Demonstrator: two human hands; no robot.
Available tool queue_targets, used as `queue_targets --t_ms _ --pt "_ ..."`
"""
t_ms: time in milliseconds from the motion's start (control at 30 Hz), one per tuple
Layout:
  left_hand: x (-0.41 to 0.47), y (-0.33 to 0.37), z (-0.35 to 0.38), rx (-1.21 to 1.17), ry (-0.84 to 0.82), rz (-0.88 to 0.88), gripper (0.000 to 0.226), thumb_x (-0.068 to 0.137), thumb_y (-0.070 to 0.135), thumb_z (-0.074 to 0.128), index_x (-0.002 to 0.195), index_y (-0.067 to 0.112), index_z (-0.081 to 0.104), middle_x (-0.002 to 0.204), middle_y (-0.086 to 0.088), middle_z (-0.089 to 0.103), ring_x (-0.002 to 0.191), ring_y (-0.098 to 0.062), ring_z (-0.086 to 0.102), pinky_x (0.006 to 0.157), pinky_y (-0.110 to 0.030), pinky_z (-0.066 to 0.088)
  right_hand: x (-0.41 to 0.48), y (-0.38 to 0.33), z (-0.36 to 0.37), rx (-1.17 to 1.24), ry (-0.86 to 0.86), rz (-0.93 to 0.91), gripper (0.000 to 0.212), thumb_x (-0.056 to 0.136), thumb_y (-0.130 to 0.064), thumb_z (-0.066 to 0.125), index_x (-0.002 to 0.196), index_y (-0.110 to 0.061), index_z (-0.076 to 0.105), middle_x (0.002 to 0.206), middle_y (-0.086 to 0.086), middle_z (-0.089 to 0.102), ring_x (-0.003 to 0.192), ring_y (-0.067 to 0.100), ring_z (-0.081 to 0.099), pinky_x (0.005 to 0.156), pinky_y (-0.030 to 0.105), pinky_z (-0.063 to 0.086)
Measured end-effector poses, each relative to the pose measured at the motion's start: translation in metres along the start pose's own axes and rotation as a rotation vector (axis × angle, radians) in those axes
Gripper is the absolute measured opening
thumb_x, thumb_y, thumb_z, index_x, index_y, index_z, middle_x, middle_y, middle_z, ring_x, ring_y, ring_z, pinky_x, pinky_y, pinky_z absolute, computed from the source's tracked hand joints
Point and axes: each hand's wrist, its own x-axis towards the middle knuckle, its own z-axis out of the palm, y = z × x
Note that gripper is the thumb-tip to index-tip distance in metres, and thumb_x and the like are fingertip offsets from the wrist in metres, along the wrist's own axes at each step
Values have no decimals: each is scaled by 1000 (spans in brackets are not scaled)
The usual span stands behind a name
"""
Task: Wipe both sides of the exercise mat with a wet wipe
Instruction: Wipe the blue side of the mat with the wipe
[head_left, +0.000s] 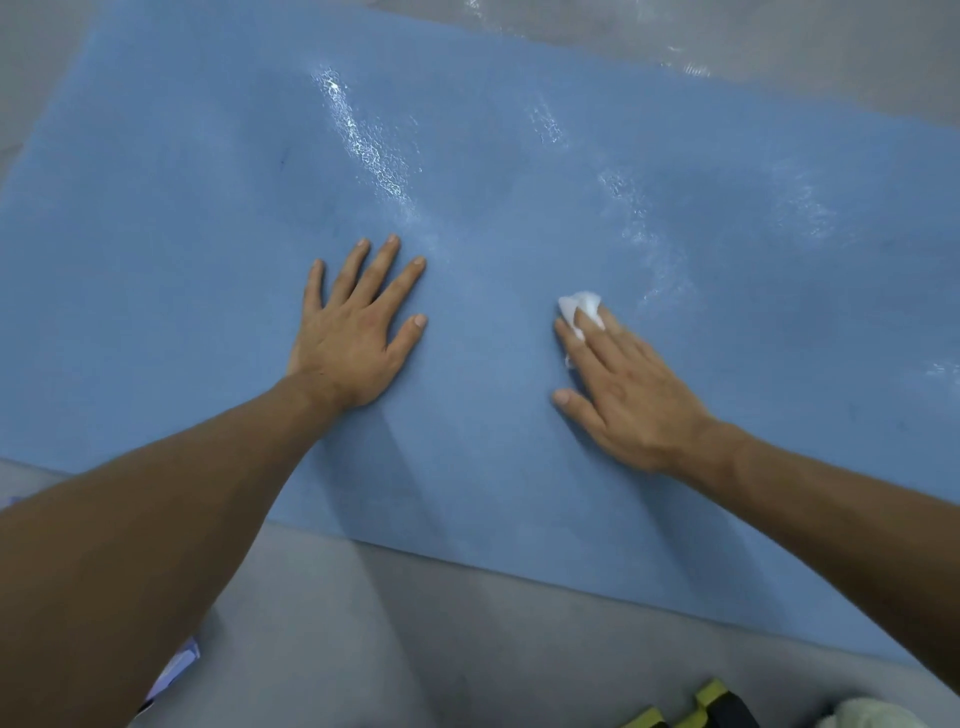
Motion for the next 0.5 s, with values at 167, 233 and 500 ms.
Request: queue_targets --t_ms 167,233,500 --pt "-1 0 0 -1 8 4 63 104 59 20 164 40 13 173 11 3 160 -18 2 126 -59 4 -53 -49 13 -57 -112 -354 73 109 -55 27 166 -12 14 175 3 5 161 26 1 129 45 15" --pt "-1 0 1 -2 8 5 63 104 59 21 164 40 14 173 11 4 160 -18 2 126 -58 4 -73 -64 17 -79 -165 -475 72 109 -56 29 166 -15 15 175 1 4 161 25 -2 128 45 13" --pt "-1 4 -1 -37 -11 -13 62 103 58 21 163 42 16 173 11 4 160 -18 0 126 -58 0 -54 -30 14 -61 -103 -368 66 110 -52 26 167 -21 14 174 -4 13 161 18 8 128 39 11"
